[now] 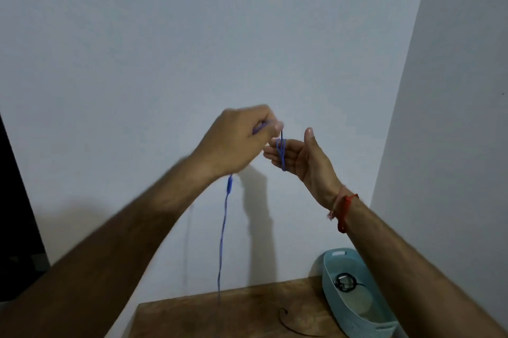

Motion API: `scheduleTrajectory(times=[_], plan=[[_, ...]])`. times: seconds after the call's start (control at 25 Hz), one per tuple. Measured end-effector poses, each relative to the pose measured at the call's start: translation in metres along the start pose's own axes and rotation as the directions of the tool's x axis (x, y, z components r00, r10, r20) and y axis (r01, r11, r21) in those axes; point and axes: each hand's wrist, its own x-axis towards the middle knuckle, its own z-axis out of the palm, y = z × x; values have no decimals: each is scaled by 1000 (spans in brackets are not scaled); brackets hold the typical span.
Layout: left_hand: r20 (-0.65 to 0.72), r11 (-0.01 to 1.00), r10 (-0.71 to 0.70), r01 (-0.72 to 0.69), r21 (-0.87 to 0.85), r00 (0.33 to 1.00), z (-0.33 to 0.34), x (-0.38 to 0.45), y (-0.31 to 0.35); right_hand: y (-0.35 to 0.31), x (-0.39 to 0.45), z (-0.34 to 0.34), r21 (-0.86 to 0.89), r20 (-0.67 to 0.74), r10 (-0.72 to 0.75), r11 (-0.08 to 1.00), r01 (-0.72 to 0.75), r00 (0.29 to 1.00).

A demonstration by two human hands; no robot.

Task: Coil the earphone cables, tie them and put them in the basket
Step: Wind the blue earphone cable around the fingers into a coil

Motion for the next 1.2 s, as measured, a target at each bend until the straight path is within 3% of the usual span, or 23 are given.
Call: scheduleTrajectory(times=[0.16,0.24,0.32,0.44,0.56,0.64,0.76,0.88,1.04,1.2], plan=[[15,994,-102,102,-40,995,2,65,-27,-15,-19,22,92,179,-59,995,44,982],[101,954,-210,226,-196,972,19,65,-48,-28,-29,29,197,225,-100,979,55,969],[181,870,-294,341,-356,939,43,44,-60,-40,-34,29,290,234,-137,955,66,962],[263,787,-349,434,-438,899,79,-11,-58,-49,-31,19,380,166,-149,922,76,975],[335,773,-293,428,-468,896,94,-66,-49,-47,-18,2,418,42,-109,905,81,993],[344,852,-224,354,-385,912,86,-90,-35,-40,-9,-10,406,-44,-59,911,72,997],[265,976,-80,130,-176,961,52,-88,-9,-27,-5,-18,293,-86,-11,955,36,996],[130,1000,-9,12,-27,991,15,-44,10,-18,-12,-6,156,-9,-5,988,6,1000],[119,994,-97,103,-45,988,-3,28,-2,-21,-26,14,58,144,-25,998,17,989],[234,891,-218,291,-347,948,11,45,-32,-39,-36,21,208,195,-84,977,43,977]])
